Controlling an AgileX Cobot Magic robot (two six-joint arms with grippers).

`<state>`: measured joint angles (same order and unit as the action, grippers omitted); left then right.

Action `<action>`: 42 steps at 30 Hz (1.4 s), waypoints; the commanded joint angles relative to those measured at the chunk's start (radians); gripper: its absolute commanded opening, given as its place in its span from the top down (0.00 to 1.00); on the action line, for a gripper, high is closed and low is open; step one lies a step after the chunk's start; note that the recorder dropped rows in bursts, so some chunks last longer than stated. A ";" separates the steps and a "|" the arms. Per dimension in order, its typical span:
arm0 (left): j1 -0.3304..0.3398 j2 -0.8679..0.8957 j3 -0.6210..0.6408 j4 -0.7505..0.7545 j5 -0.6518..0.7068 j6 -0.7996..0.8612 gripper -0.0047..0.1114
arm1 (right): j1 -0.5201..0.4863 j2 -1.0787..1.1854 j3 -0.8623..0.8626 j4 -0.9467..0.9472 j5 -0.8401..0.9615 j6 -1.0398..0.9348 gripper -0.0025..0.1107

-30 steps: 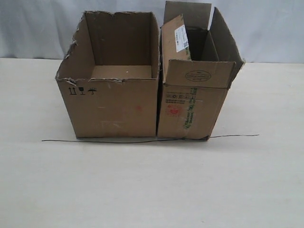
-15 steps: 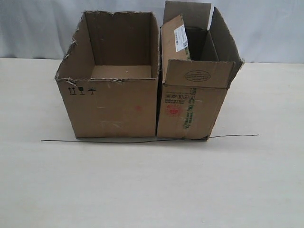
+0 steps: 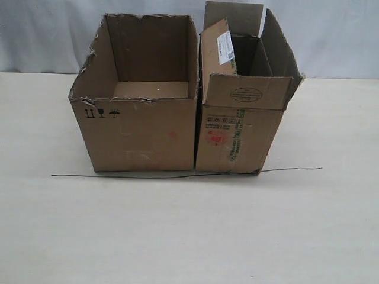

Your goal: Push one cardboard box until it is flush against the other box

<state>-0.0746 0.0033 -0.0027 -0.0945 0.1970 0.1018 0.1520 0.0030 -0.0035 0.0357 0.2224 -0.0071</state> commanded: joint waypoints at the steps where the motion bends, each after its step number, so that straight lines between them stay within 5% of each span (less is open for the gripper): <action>1: -0.017 -0.003 0.003 0.005 -0.007 0.010 0.96 | 0.003 -0.003 0.004 0.001 -0.007 -0.001 0.93; 12: 0.069 -0.003 0.003 0.005 -0.009 0.002 0.96 | 0.003 -0.003 0.004 0.001 -0.007 -0.001 0.93; 25: 0.080 -0.003 0.003 0.007 -0.011 0.002 0.96 | 0.003 -0.003 0.004 0.001 -0.007 -0.001 0.93; 29: 0.150 -0.003 0.003 0.007 -0.013 0.002 0.96 | 0.003 -0.003 0.004 0.001 -0.007 -0.001 0.93; 42: 0.118 -0.003 0.003 0.009 -0.024 0.002 0.96 | 0.003 -0.003 0.004 0.001 -0.007 -0.001 0.93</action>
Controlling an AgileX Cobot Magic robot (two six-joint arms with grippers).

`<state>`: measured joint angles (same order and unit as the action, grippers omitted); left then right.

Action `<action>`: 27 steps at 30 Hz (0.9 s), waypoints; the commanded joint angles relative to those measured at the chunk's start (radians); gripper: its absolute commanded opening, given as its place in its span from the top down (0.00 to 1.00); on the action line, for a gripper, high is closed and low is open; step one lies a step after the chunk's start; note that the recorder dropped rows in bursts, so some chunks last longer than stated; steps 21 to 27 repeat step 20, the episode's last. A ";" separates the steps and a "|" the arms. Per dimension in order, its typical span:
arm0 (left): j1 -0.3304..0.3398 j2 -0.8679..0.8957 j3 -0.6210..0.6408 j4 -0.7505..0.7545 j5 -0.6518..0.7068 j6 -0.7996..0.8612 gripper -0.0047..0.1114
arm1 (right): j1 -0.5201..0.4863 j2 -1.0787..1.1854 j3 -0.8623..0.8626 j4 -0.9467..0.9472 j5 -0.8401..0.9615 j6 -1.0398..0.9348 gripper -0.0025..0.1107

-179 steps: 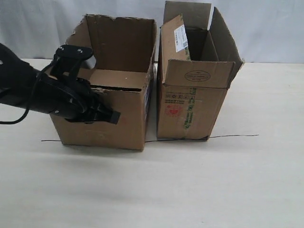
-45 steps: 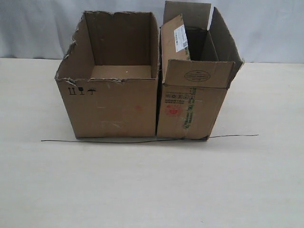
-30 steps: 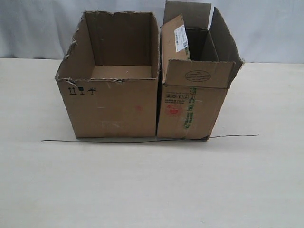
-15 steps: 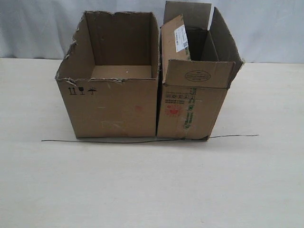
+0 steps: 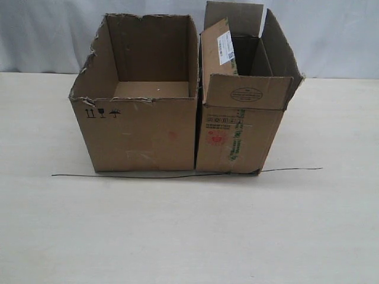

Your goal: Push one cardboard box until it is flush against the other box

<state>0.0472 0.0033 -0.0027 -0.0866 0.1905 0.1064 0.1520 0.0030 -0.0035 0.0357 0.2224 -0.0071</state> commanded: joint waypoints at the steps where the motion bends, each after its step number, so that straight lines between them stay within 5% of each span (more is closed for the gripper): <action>1: -0.004 -0.003 0.003 0.001 -0.018 -0.003 0.96 | 0.003 -0.003 0.004 0.001 -0.007 -0.001 0.93; 27: -0.032 -0.003 0.003 -0.001 -0.018 -0.003 0.96 | 0.003 -0.003 0.004 0.001 -0.007 -0.001 0.93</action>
